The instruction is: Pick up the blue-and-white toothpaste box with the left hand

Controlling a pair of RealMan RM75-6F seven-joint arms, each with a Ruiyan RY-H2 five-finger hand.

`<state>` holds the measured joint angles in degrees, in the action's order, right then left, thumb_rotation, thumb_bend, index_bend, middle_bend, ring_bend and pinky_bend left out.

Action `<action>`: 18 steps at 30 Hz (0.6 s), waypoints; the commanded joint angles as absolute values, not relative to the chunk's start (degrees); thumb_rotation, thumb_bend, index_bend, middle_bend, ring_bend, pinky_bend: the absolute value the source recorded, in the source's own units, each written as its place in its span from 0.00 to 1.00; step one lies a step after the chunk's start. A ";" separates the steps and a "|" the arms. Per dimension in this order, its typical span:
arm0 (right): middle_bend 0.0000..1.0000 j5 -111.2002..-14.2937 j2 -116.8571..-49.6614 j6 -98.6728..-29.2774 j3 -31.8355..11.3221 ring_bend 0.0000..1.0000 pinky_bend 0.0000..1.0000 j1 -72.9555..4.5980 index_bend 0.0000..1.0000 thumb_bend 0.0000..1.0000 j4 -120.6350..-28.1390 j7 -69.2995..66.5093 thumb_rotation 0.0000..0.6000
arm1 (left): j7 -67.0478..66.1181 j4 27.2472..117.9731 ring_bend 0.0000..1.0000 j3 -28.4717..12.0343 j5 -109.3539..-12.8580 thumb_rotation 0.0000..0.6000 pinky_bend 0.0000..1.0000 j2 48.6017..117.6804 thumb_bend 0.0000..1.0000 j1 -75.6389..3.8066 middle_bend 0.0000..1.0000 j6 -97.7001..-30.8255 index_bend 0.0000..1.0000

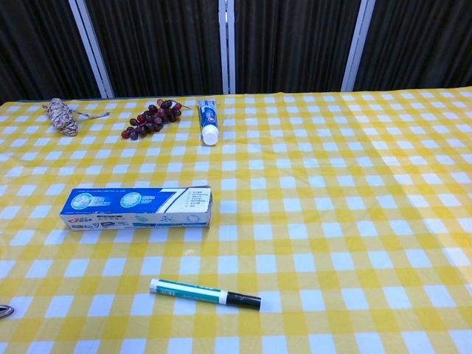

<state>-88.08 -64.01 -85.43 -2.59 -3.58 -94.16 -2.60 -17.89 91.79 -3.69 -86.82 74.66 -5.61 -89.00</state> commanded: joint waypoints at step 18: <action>0.00 -87.95 -64.09 -85.21 -2.46 0.00 0.00 -3.57 0.00 0.08 -94.26 -2.13 1.00 | -18.05 91.80 0.00 -3.60 -86.92 1.00 0.00 74.68 0.08 -5.87 0.00 -88.54 0.00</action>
